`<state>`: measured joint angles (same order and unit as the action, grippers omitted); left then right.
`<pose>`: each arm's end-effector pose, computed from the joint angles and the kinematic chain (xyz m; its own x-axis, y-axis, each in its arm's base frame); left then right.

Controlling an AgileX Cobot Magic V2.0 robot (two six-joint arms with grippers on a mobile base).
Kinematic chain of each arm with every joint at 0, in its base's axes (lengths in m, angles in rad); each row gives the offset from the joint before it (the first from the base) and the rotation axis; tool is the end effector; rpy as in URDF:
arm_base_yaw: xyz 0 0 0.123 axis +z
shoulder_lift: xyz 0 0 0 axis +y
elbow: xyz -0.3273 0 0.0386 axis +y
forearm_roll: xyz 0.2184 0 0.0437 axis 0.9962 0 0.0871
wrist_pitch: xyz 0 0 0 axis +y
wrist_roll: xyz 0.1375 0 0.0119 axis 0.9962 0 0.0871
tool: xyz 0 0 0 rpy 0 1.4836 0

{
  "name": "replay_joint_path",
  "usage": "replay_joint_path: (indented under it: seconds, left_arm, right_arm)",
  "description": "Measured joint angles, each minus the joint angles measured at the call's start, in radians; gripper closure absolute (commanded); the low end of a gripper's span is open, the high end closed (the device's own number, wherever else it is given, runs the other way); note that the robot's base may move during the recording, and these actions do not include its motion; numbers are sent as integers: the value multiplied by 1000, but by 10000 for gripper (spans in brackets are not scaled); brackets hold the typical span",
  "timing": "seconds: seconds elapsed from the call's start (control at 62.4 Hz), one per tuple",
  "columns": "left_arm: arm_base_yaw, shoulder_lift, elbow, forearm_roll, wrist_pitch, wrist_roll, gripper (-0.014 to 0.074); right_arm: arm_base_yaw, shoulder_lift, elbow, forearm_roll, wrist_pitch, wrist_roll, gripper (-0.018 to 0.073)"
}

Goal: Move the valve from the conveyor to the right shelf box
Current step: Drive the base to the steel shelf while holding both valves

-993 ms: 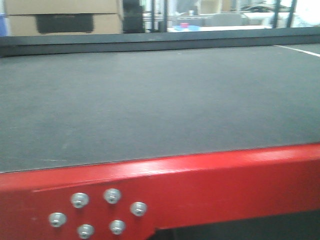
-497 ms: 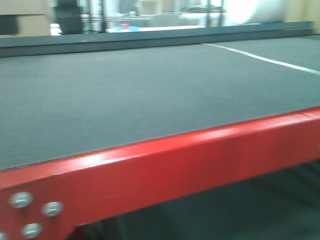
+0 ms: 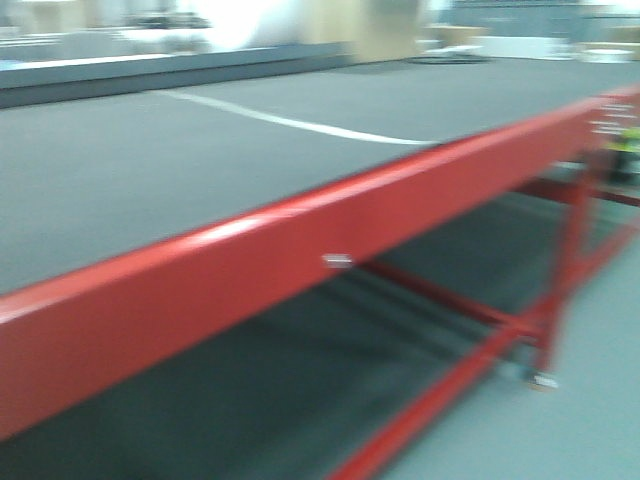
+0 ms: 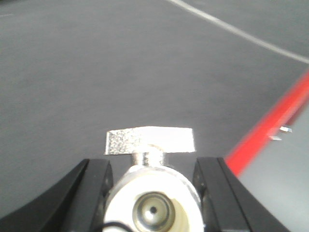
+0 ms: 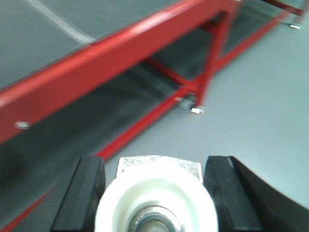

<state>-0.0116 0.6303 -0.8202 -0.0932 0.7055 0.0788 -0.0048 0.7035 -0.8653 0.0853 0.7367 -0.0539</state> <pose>0.0898 -0.0094 0.3742 -0.4129 0.0125 -0.9107 0.0697 0.9974 -0.0179 0.1057 0.0074 0.3780 -0.4674 0.0116 -0.8840 -0.0415 0.9985 0.0350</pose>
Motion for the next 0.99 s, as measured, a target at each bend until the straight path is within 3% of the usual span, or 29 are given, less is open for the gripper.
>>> replay_joint_path:
  seconds: [0.993]
  left_arm:
    - [0,0,0,-2,-2,-1,708]
  right_arm:
    - [0,0,0,-4,0,0,721]
